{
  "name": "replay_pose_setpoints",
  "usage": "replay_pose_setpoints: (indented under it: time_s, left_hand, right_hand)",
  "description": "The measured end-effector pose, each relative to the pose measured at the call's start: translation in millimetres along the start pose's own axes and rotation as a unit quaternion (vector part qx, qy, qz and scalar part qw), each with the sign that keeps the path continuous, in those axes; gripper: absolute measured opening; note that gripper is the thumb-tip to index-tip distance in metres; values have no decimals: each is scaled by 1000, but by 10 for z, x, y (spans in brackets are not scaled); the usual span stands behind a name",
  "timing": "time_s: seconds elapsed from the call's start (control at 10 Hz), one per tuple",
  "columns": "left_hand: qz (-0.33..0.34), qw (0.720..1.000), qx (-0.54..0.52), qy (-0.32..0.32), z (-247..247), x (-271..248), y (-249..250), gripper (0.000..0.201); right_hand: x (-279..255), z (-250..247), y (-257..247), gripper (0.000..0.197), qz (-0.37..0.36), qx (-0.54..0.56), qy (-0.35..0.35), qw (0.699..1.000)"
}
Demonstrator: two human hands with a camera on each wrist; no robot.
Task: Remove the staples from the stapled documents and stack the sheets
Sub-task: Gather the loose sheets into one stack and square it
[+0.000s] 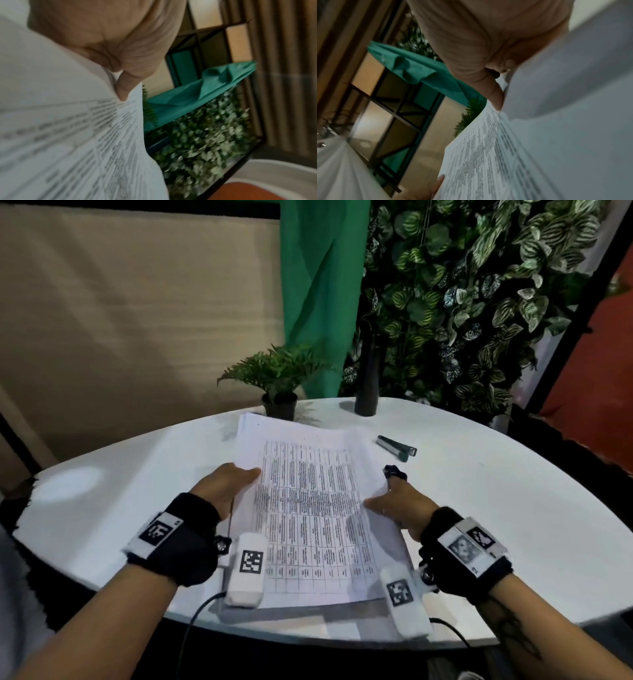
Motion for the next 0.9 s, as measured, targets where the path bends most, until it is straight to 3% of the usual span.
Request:
replay_pose_setpoints:
  time_s: [0.1,0.3,0.6,0.7,0.8,0.9]
  left_hand:
    - [-75,994,73,44,51,156,-150,31]
    - [-108,967,208,100,128,344,-312,47]
    - [-91,979,130,127,119,549,-352,41]
    - [-103,977,132,133,123,578,-377,36]
    - [-119,973,147,136,115,604,-433,47]
    - [-111,974,147,134,86,662,-471,57]
  right_hand:
    - [82,84,77,22,74,-90,-55,992]
    - [161,107,101,25,101,-175,-99,974]
    - [219,34,72,32,48,-313,-134,939]
    - [245,-56,-21,41,68,-370,-208,903]
    - [373,-313,-201,40,86,-407,-264,870]
    - [796,-757,-360,26,85,-403,-191,891]
Point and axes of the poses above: each hand's wrist, its own x-axis towards the middle knuckle, its own z-axis out of the palm, y = z × x, the point moved 1 cm from there along x, towards the middle knuckle, and after that the axes turned 10 degrees about -z, right-handed, at the moved point
